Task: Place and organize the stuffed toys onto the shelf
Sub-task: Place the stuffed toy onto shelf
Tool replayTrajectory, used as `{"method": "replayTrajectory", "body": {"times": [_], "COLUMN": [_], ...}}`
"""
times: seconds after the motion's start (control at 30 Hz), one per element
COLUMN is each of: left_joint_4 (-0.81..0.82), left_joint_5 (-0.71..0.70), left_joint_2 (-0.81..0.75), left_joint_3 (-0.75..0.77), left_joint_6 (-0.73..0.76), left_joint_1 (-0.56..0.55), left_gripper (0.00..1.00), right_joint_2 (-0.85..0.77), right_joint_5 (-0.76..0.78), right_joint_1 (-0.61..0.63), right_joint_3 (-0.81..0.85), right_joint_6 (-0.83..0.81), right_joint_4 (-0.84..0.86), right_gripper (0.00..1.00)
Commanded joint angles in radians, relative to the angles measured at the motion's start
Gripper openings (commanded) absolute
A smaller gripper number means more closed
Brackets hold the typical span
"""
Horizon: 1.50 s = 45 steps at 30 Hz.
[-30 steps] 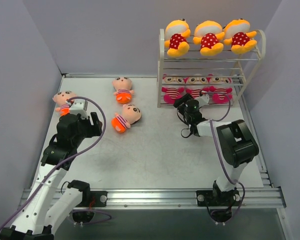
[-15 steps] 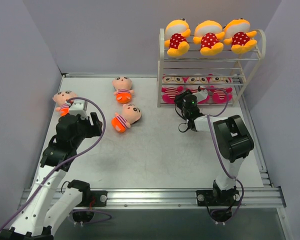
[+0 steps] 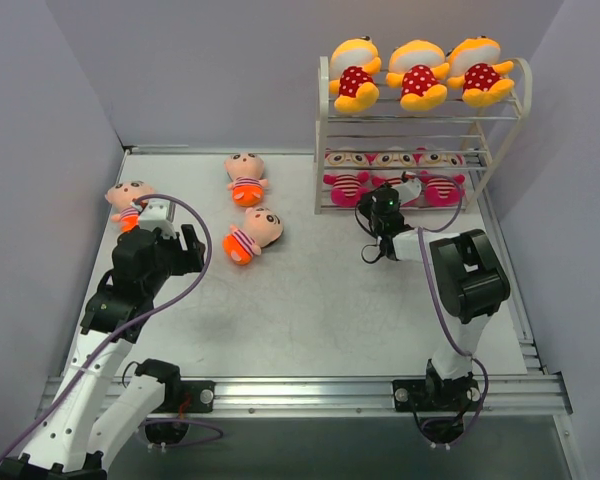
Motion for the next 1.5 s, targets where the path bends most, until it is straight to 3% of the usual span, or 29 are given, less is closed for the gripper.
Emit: {"method": "replayTrajectory", "body": {"times": [0.0,0.23,0.53,0.77,0.9,1.23,1.47], "left_joint_4": [0.006,0.006,0.006,0.005,0.005,0.008,0.011], "left_joint_5": [-0.01,-0.01,-0.008,-0.004,0.005,0.039,0.07], "left_joint_2": [-0.009,-0.009,-0.009,-0.004,0.001,0.037,0.079], "left_joint_3": [-0.003,-0.004,-0.003,-0.003,-0.003,-0.003,-0.001], "left_joint_6": [0.009,0.009,0.007,0.006,0.004,-0.003,-0.006], "left_joint_1": [-0.004,-0.004,-0.004,-0.002,0.001,0.016,0.03], "left_gripper": [0.76,0.76,0.76,0.76,0.76,0.79,0.82], "right_joint_2": [-0.023,-0.032,-0.141,-0.307,-0.447,-0.86,-1.064], "right_joint_5": [0.024,-0.002,-0.009,-0.048,-0.068,-0.078,-0.017], "right_joint_1": [-0.007,-0.003,0.019,0.019,0.011,-0.001,-0.006], "right_joint_3": [0.021,0.014,-0.046,-0.1,-0.123,-0.094,-0.049], "right_joint_6": [-0.021,-0.026,-0.038,-0.067,-0.118,-0.343,-0.435], "right_joint_4": [-0.001,-0.006,-0.036,-0.142,-0.286,-0.69,-0.874], "right_gripper": [0.03,0.05,0.37,0.46,0.49,0.8,0.9]}}
